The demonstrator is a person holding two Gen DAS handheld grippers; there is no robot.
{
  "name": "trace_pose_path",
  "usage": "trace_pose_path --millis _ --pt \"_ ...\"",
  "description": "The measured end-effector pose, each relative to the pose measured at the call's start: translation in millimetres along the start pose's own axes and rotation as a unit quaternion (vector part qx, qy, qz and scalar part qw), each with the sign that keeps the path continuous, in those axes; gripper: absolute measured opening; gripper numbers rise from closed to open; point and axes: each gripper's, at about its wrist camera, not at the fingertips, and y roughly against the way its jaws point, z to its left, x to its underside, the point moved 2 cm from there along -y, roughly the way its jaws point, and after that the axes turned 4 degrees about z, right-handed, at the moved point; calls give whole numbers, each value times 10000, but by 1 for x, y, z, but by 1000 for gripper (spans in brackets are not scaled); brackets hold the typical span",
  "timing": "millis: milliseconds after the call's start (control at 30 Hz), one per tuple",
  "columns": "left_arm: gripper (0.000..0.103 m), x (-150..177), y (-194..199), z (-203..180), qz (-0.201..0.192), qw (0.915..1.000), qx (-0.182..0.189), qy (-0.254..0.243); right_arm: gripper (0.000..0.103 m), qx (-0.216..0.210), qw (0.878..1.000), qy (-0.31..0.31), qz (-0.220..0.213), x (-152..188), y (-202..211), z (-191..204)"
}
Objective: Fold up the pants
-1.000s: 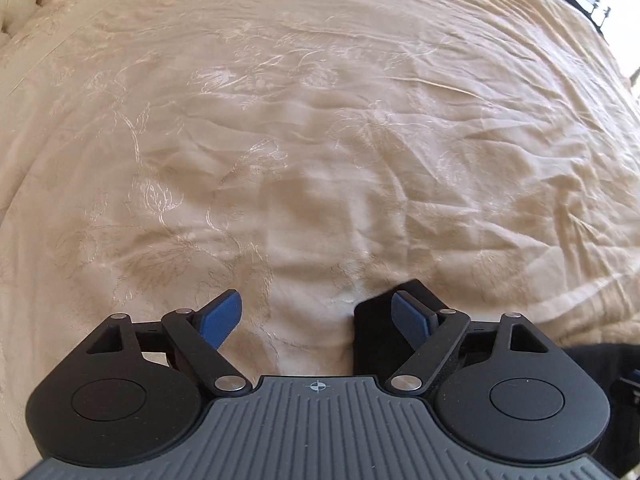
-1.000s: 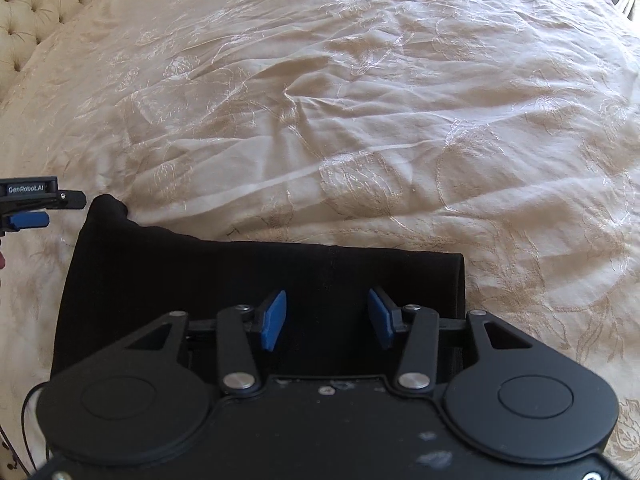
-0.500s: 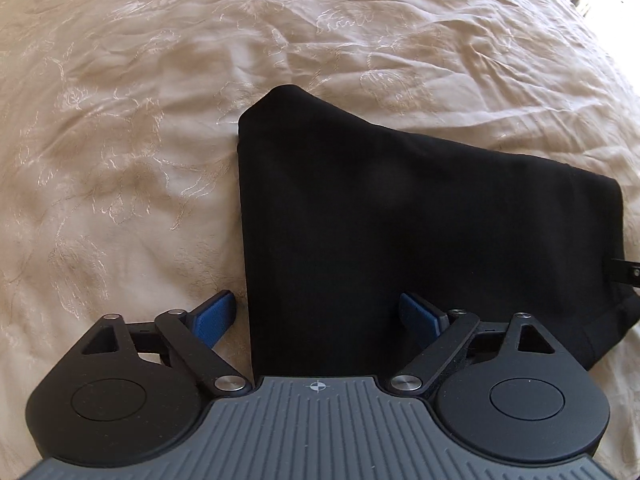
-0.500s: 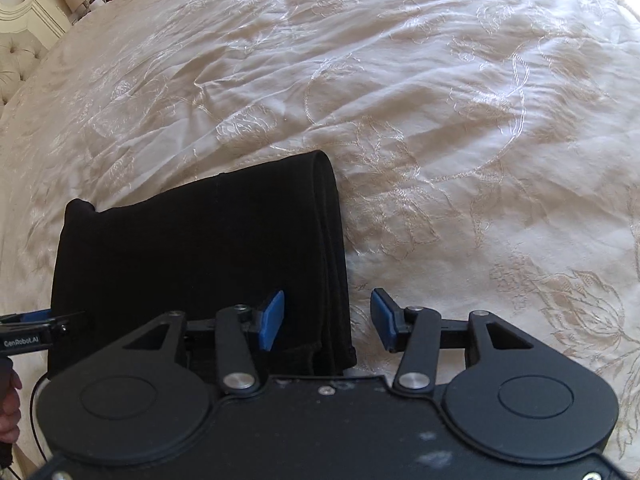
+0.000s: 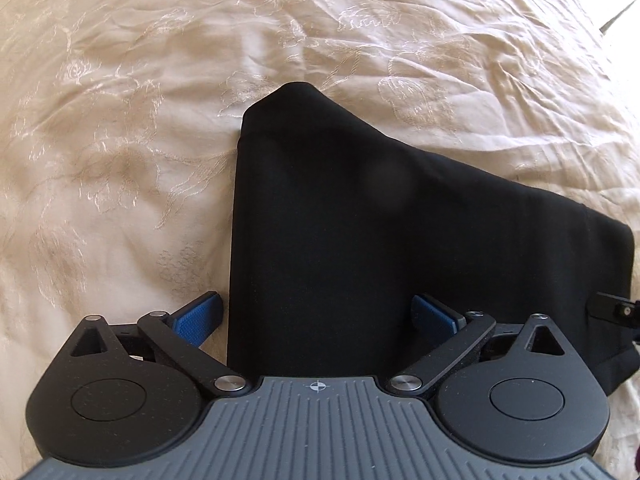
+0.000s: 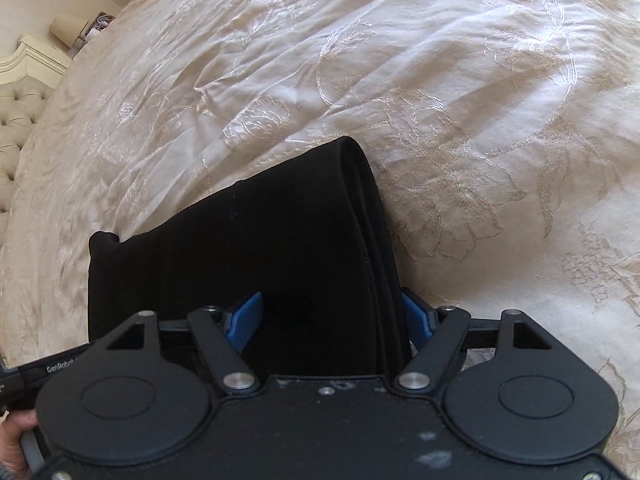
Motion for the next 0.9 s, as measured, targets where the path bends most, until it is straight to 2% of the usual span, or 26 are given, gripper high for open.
trace_pose_path --millis 33,67,133,167,233,333,500,633,733,900 --pt "85 2 2 1 -17 9999 129 36 79 -67 10000 25 44 2 1 0" --pt "82 3 5 1 -60 9999 138 41 78 -137 9999 -4 71 3 2 -2" --pt "57 6 12 -3 -192 9997 -112 -110 76 -263 9995 -140 90 5 4 -4" --pt "53 6 15 -6 -224 9994 -159 -210 74 -335 9992 -213 60 7 7 -6" --pt "33 7 20 -11 -311 9983 -278 -402 73 -368 9991 -212 -28 12 11 -4" --pt "21 8 29 -13 -469 9962 -429 -589 68 -290 9993 -183 -158 17 15 3" --pt "18 7 44 6 -710 9932 -596 -698 65 -304 9987 -338 -211 26 13 19" --pt "17 3 59 55 -797 9939 -563 -513 65 -249 9995 -139 -110 34 -1 59" --pt "17 -1 69 105 -829 9938 -672 -309 64 -313 9994 117 57 39 -22 103" --pt "17 -2 82 197 -833 9924 -873 260 64 -267 9947 952 272 47 -67 205"
